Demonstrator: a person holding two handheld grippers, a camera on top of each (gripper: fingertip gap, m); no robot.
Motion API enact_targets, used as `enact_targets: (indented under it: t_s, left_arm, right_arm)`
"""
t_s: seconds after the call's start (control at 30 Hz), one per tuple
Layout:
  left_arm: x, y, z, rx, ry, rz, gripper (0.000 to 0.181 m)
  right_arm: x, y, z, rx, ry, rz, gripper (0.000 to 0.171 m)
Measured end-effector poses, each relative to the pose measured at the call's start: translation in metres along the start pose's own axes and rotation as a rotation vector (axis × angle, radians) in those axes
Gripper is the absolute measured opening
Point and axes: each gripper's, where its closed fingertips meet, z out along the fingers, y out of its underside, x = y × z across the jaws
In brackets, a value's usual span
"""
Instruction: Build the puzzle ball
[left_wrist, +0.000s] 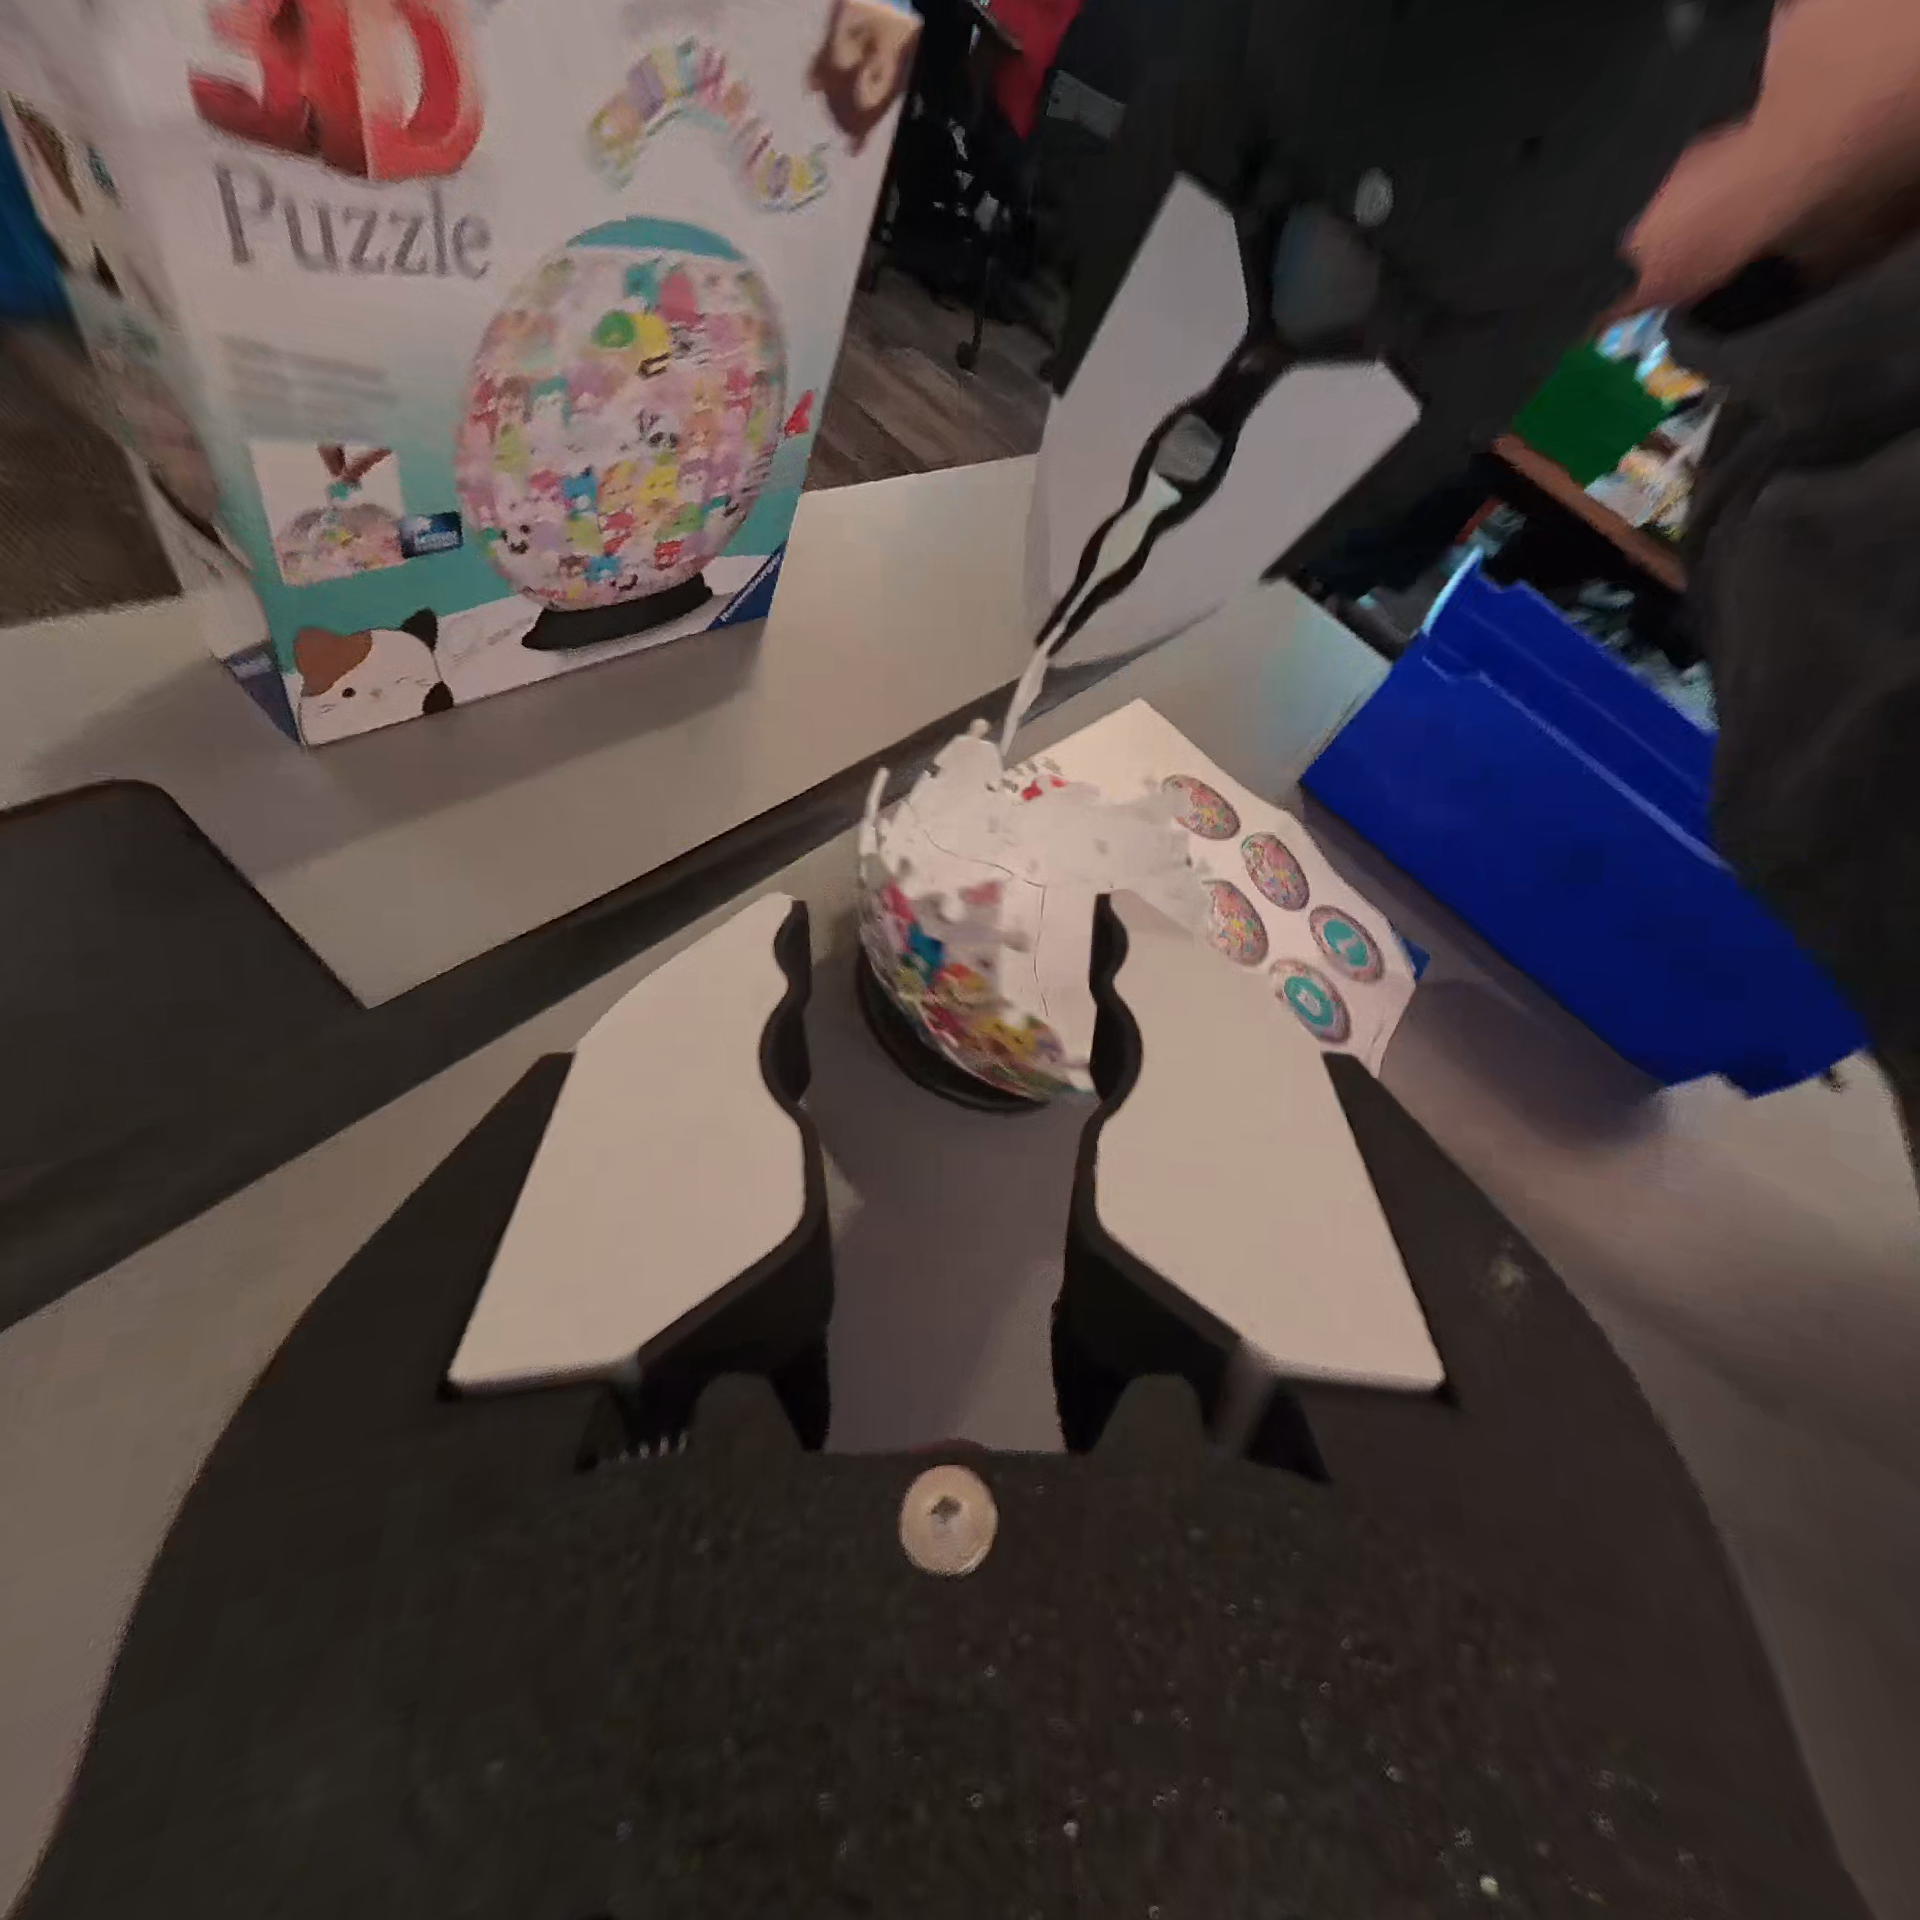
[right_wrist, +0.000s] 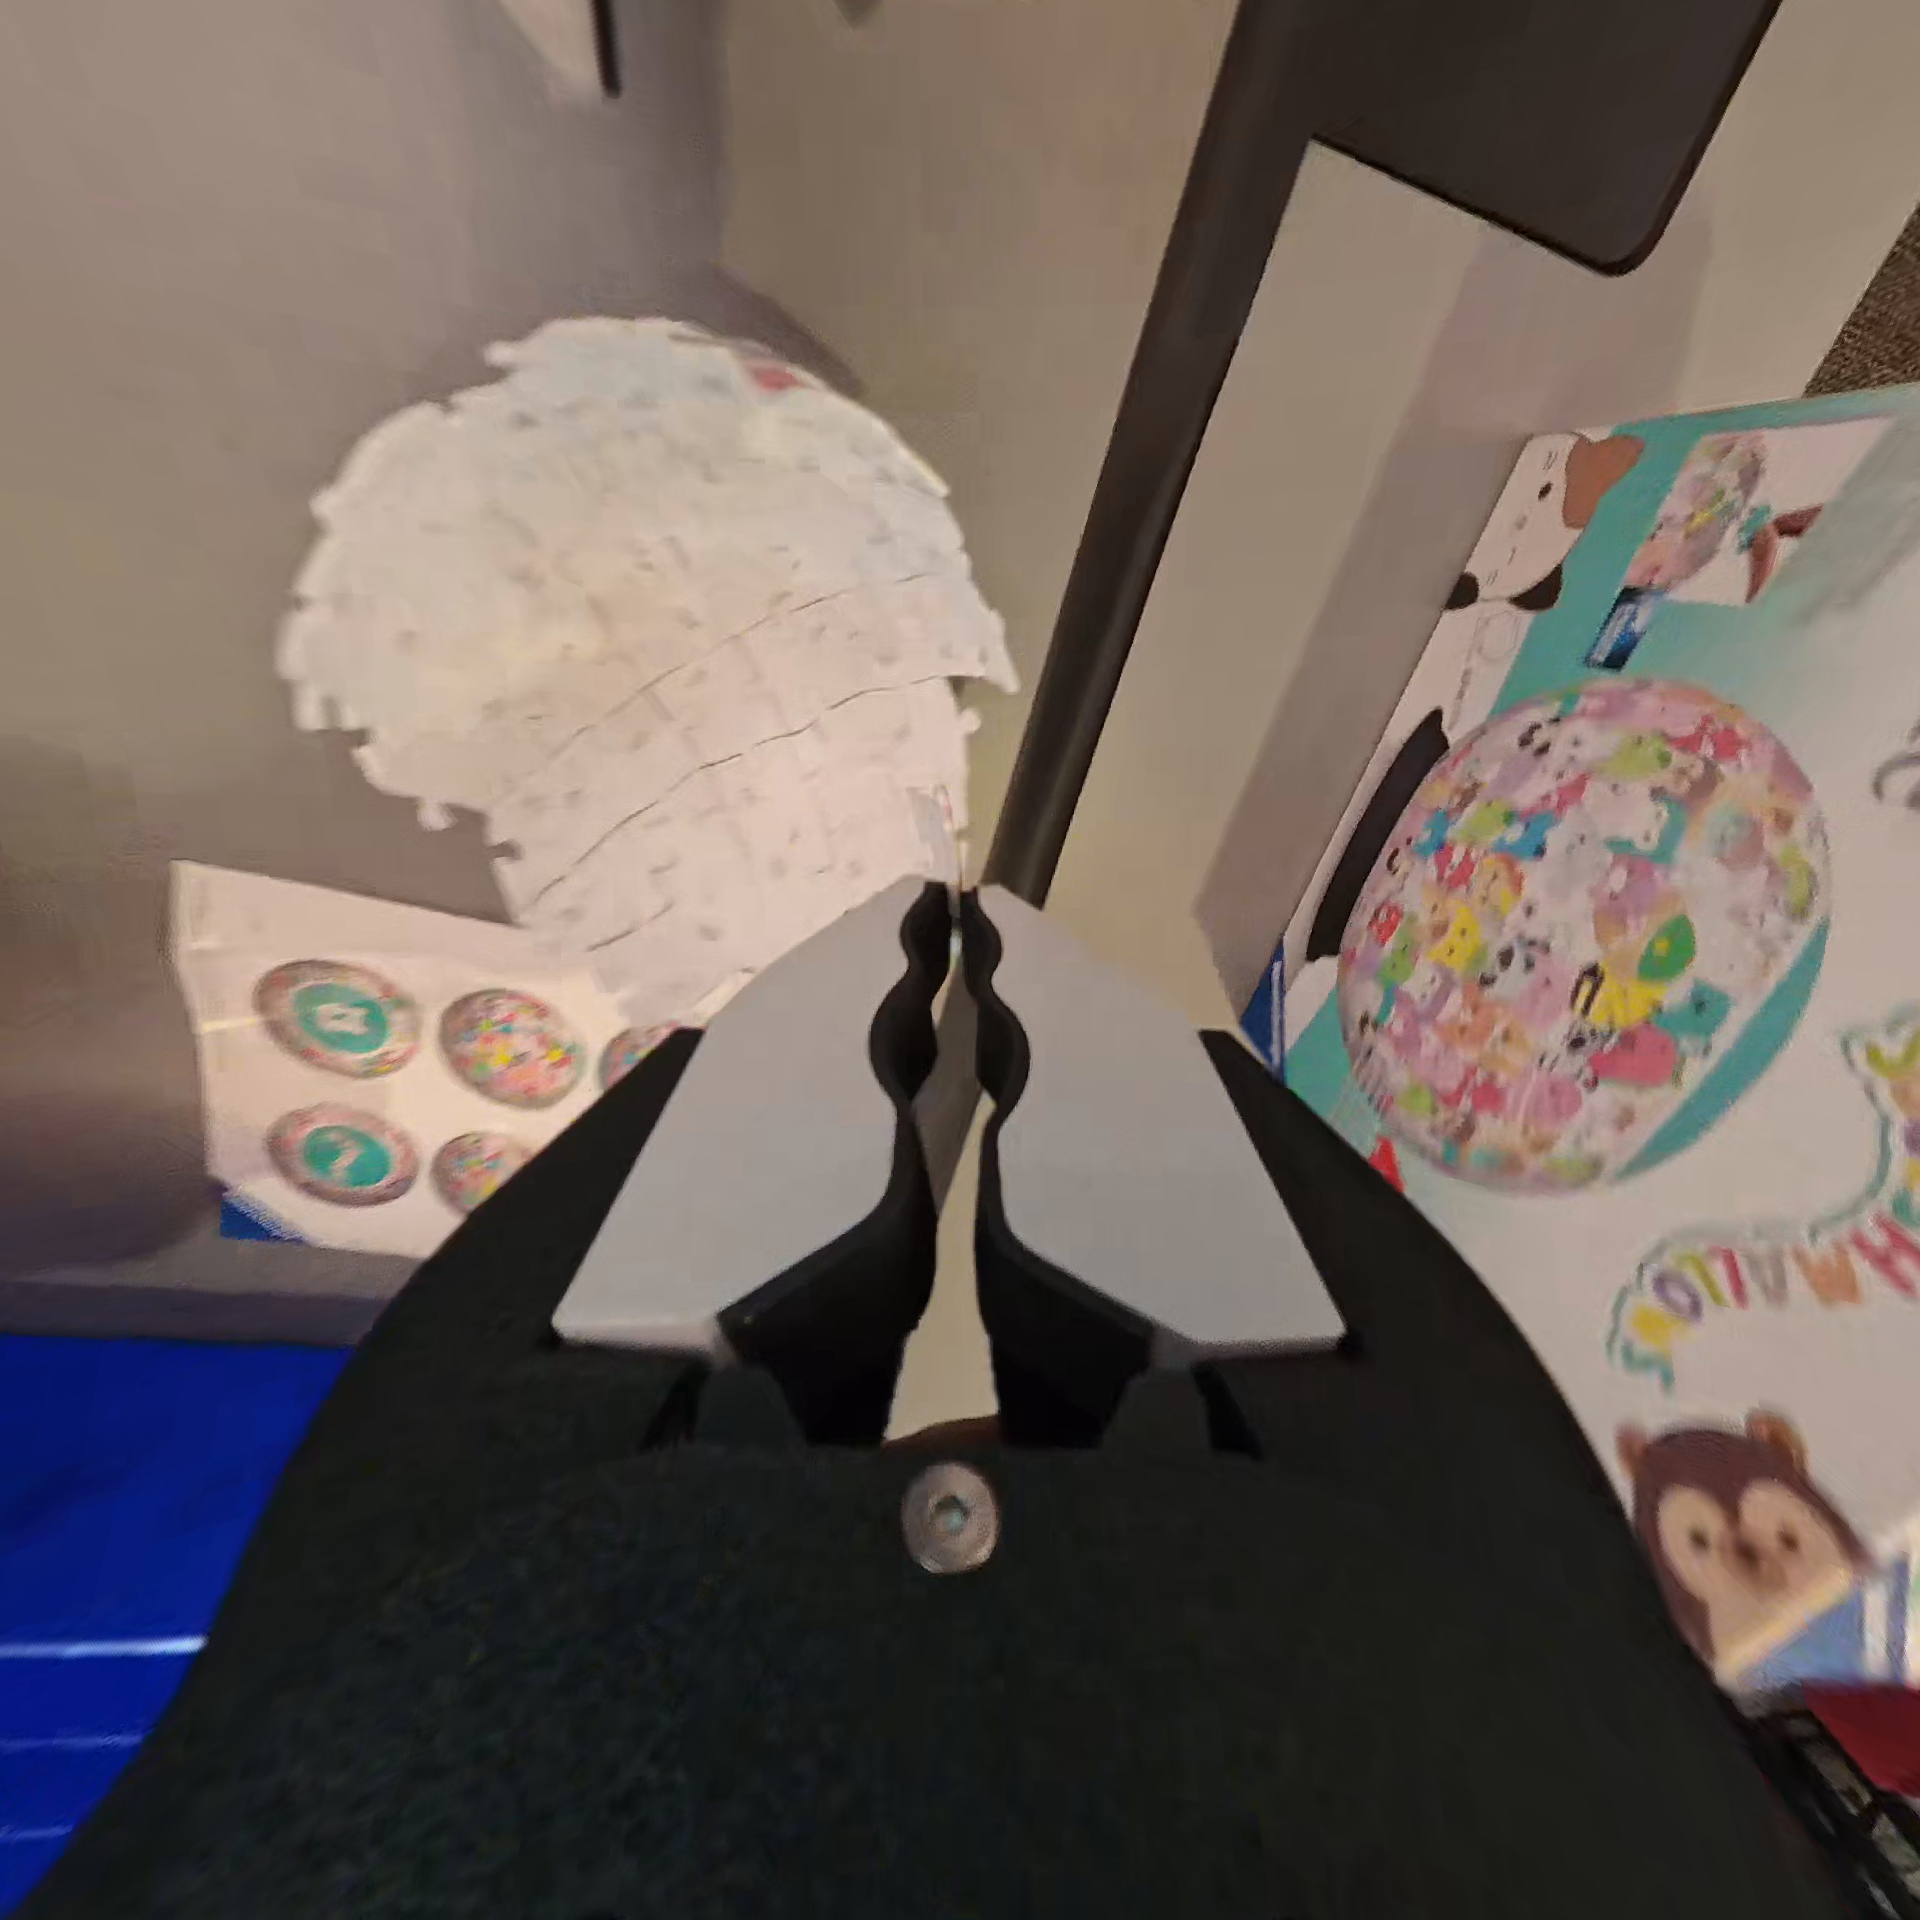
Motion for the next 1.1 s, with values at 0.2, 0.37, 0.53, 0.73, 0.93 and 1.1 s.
enact_targets:
  t_s: [0.2,0.37,0.53,0.73,0.93,1.1]
  left_arm:
    - [-0.033,-0.014,0.043,0.068,0.192,-0.185,0.043]
    - [-0.059,0.001,0.074,-0.021,0.139,-0.136,0.031]
    - [-0.052,0.015,0.092,-0.135,0.141,-0.071,0.021]
    - [-0.055,0.018,0.101,-0.189,0.119,-0.002,0.0]
    - [-0.048,0.03,0.108,-0.279,0.14,0.039,0.0]
    - [-0.045,0.032,0.109,-0.29,0.157,0.037,0.0]
  right_arm:
    - [0.008,-0.011,0.027,0.068,-0.052,-0.066,0.002]
    - [0.007,-0.014,0.037,0.065,-0.039,-0.092,0.002]
    - [0.006,-0.014,0.043,0.07,-0.046,-0.077,0.002]
    - [0.01,-0.014,0.046,0.056,-0.031,-0.072,0.002]
    - [0.01,-0.014,0.047,0.032,-0.038,-0.061,0.002]
    - [0.012,-0.01,0.046,-0.038,-0.047,-0.049,0.002]
